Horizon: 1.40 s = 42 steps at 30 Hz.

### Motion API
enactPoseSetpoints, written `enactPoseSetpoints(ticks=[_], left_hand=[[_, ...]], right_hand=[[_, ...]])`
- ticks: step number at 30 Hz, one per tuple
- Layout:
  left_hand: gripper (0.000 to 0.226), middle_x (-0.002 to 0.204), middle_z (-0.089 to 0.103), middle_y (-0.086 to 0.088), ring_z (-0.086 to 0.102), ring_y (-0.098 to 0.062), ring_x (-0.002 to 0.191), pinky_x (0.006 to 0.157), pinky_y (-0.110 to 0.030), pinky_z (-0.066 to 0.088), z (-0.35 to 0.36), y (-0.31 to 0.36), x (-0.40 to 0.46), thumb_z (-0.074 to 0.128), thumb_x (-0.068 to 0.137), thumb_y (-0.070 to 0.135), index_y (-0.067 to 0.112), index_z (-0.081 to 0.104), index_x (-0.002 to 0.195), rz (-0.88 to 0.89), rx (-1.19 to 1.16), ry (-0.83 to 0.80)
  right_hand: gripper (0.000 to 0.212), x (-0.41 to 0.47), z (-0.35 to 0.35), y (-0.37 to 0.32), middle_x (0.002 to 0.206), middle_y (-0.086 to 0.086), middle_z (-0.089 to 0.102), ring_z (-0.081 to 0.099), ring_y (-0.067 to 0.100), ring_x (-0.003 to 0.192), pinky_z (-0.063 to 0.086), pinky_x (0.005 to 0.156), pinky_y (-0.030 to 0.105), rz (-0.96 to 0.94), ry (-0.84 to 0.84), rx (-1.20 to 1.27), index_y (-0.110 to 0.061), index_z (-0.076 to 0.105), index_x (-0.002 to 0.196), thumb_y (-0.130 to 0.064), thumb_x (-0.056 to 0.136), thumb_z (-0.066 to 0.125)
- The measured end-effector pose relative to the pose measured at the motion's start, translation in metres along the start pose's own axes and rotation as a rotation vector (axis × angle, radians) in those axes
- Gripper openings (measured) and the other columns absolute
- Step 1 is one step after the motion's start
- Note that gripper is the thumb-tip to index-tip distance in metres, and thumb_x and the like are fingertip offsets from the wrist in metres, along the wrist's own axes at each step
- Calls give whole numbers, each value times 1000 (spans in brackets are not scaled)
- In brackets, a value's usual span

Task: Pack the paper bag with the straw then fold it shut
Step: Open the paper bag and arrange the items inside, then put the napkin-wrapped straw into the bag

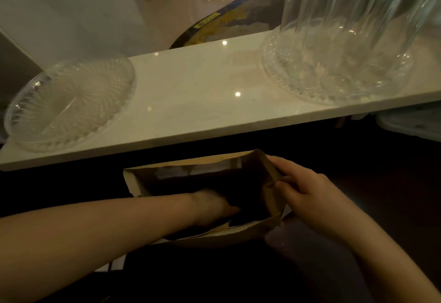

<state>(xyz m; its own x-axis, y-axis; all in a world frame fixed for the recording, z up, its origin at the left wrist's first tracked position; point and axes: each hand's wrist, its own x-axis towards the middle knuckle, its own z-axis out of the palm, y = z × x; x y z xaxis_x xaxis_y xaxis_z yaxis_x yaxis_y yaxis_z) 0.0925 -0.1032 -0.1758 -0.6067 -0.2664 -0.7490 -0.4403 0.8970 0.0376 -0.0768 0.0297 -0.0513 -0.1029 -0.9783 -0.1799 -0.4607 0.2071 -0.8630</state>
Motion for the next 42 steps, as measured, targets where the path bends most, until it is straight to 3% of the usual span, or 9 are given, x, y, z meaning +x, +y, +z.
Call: enactPoseSetpoints(ticks=[7,11,17,22,25,30,35,38,42], left_hand=[[45,135,52,0,50,-14,120,104,-35,41,-72,4,-90,52,90,19,26,41,134,258,-452,144],[48,126,62,2,60,-11,114,94,-24,49,-80,-27,-172,64,81,8,26,54,125,339,-1128,391],[20,90,75,-1,71,-7,76,62,-15,55,24,-101,-207,57,83,9,23,70,89,-241,-1466,1166],[31,105,67,-23,66,-30,95,74,-30,47,167,-134,-157,68,80,17,-2,63,105,-985,-1299,996],[64,117,62,-23,59,-37,105,76,-33,46,219,-128,-142,72,72,41,1,55,119,-1097,-1092,695],[90,133,42,-19,42,-35,120,86,-41,46,235,-114,-130,73,61,58,6,44,128,-1232,-968,506],[25,83,62,-13,59,-29,79,61,-33,46,243,-117,-124,73,73,24,3,62,81,-1172,-1063,796],[38,52,45,-1,45,-18,53,51,-26,31,249,-117,-124,71,75,13,14,44,48,-1127,-1123,895],[14,72,65,-13,55,-16,65,61,-28,39,223,-123,-148,70,77,7,-7,68,75,-1100,-1223,1182]], right_hand=[[52,1,1,-7,91,-6,69,68,8,81,59,72,32,-8,2,22,-56,43,107,-7,90,43],[53,5,8,-13,88,-7,69,69,7,76,60,64,33,-14,-33,38,-58,44,100,-6,90,43],[55,11,21,-15,84,-27,70,68,1,78,59,64,25,-61,-100,41,-63,44,97,-8,89,45],[55,12,34,-30,88,-31,68,68,2,80,55,59,15,-90,-117,103,-75,48,86,-20,85,53],[50,9,38,-35,90,-32,68,69,3,79,56,54,19,-45,-153,131,-73,48,89,-83,41,56],[76,6,40,-28,100,-25,69,70,10,81,60,62,36,-26,-164,109,-66,51,99,-90,27,51],[81,-1,43,-26,99,-22,69,71,18,81,61,58,41,-12,-116,108,-64,53,97,-88,21,56],[81,0,45,-25,100,-19,70,71,19,83,61,56,39,-4,-99,117,-63,54,98,-87,21,57],[75,1,47,-25,94,-20,71,71,15,80,57,50,27,-15,-84,133,-63,55,96,-84,25,60]])
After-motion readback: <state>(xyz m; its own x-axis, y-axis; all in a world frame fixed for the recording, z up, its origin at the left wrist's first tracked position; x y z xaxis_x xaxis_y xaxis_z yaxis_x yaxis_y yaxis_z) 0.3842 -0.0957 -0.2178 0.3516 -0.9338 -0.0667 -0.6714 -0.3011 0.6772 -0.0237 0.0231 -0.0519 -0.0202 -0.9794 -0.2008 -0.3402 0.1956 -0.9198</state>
